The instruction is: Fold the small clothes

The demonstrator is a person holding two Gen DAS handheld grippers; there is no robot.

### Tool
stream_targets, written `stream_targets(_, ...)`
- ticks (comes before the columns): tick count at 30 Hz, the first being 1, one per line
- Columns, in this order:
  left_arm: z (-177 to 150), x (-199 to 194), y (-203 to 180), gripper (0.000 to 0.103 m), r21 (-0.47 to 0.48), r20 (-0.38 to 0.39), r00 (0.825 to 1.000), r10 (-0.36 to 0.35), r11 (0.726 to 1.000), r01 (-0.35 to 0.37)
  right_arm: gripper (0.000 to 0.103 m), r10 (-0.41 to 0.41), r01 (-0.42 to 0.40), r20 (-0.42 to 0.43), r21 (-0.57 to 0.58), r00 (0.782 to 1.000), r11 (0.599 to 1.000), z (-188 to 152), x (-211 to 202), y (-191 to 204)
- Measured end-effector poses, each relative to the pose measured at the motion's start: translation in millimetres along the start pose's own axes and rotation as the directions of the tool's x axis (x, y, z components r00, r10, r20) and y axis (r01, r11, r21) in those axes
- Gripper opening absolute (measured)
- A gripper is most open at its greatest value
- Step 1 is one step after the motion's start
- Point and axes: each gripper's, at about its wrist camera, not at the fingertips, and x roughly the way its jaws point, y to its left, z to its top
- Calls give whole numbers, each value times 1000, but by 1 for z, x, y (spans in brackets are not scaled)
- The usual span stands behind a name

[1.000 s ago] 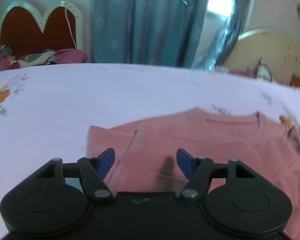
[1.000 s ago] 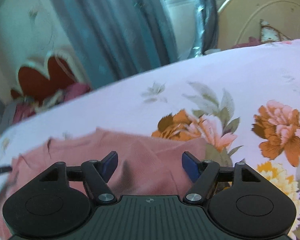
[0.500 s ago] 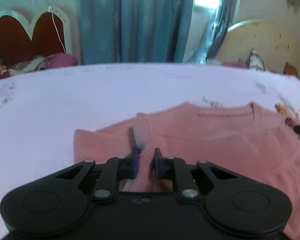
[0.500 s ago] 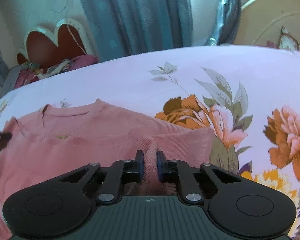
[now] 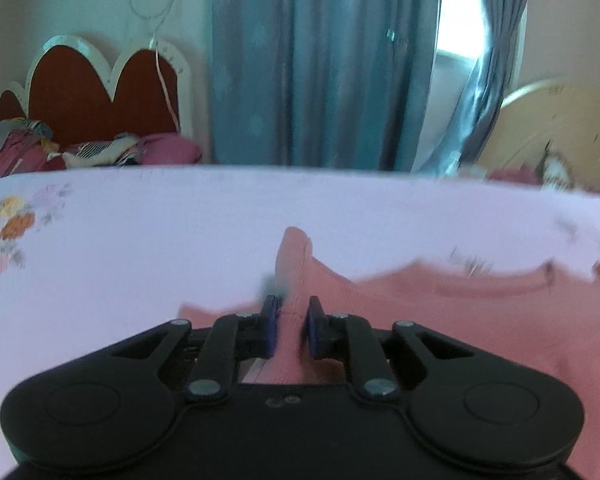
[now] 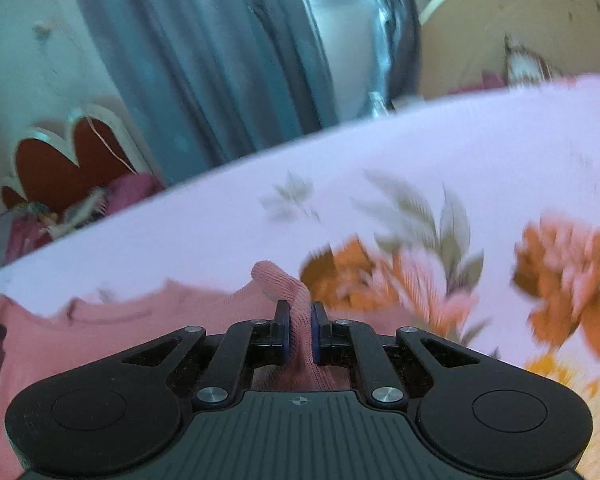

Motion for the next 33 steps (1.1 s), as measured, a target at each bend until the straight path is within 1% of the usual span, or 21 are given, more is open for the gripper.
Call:
stream_targets(2, -7, 8, -1, 16, 25, -37, 999, 22, 999, -21, 10, -26, 26, -1, -30, 1000, 999, -4, 5, 1)
stream_targets(3, -8, 9, -4, 22, 44, -28, 999, 40, 998, -39, 11, -35, 35, 4, -47, 999, 998, -4, 5, 2)
stream_targets(4, -9, 5, -2, 26, 58, -21, 998, 65, 996, -64, 19, -55, 56, 16, -66, 998, 996, -4, 2, 4)
stream_targets(5, -8, 3, -2, 30, 58, -16, 997, 79, 995, -78, 27, -80, 83, 45, -81, 996, 993, -2, -3, 5)
stream_targets(7, -5, -3, 5, 41, 32, -11, 996, 92, 995, -92, 29, -92, 99, 91, -77, 992, 992, 0, -15, 4)
stream_targets(9, -5, -15, 10, 52, 13, 14, 995, 99, 995, -99, 29, -72, 79, 99, -70, 992, 994, 2, -24, 4)
stream_targets(10, -5, -22, 13, 53, 1, 30, 995, 97, 995, -97, 29, -55, 64, 104, -81, 993, 995, 1, -30, 6)
stream_targets(13, -4, -45, 11, 54, 1, 68, 995, 67, 998, -68, 29, -41, 59, 106, -173, 994, 983, -8, -40, 24)
stream_targets(15, -7, -58, 0, 56, 24, 80, 996, 29, 999, -31, 29, -22, 39, 86, -208, 996, 977, -18, -43, 32)
stream_targets(17, -15, -67, -14, 59, 64, 74, 997, -11, 998, 6, 29, -7, 19, 58, -221, 998, 975, -29, -43, 39)
stream_targets(19, -26, -69, -27, 59, 110, 55, 998, -30, 994, 24, 29, 1, 6, 29, -233, 1000, 972, -40, -39, 45)
stream_targets(22, -46, -65, -33, 59, 124, 11, 1000, -6, 992, 5, 29, -18, 22, 17, -276, 1000, 961, -56, -38, 52)
stream_targets(23, -53, -63, -31, 59, 124, -4, 1000, 12, 992, -11, 29, -42, 43, 11, -296, 999, 954, -61, -37, 51)
stream_targets(24, -59, -61, -28, 58, 124, -23, 999, 32, 992, -29, 29, -88, 82, -1, -333, 996, 939, -68, -34, 48)
stream_targets(25, -65, -60, -22, 58, 119, -37, 998, 43, 992, -38, 29, -111, 104, 1, -359, 994, 927, -73, -34, 44)
stream_targets(26, -69, -62, -16, 59, 111, -20, 999, 38, 993, -35, 29, -109, 110, 22, -369, 994, 923, -78, -37, 37)
stream_targets(27, -71, -65, -13, 59, 111, -15, 999, 41, 993, -39, 29, -138, 137, 24, -365, 990, 921, -78, -38, 31)
stream_targets(29, -69, -69, -11, 58, 104, -24, 999, 45, 994, -43, 29, -156, 152, 17, -342, 988, 927, -76, -42, 27)
stream_targets(30, -66, -73, -11, 57, 91, -30, 999, 46, 995, -43, 29, -160, 156, 17, -334, 987, 930, -76, -46, 29)
stream_targets(31, -65, -78, -12, 55, 76, -27, 999, 38, 996, -36, 29, -141, 141, 25, -325, 990, 935, -77, -53, 33)
stream_targets(33, -63, -88, -17, 55, 64, -4, 1000, 20, 998, -20, 29, -89, 95, 35, -314, 995, 944, -80, -66, 45)
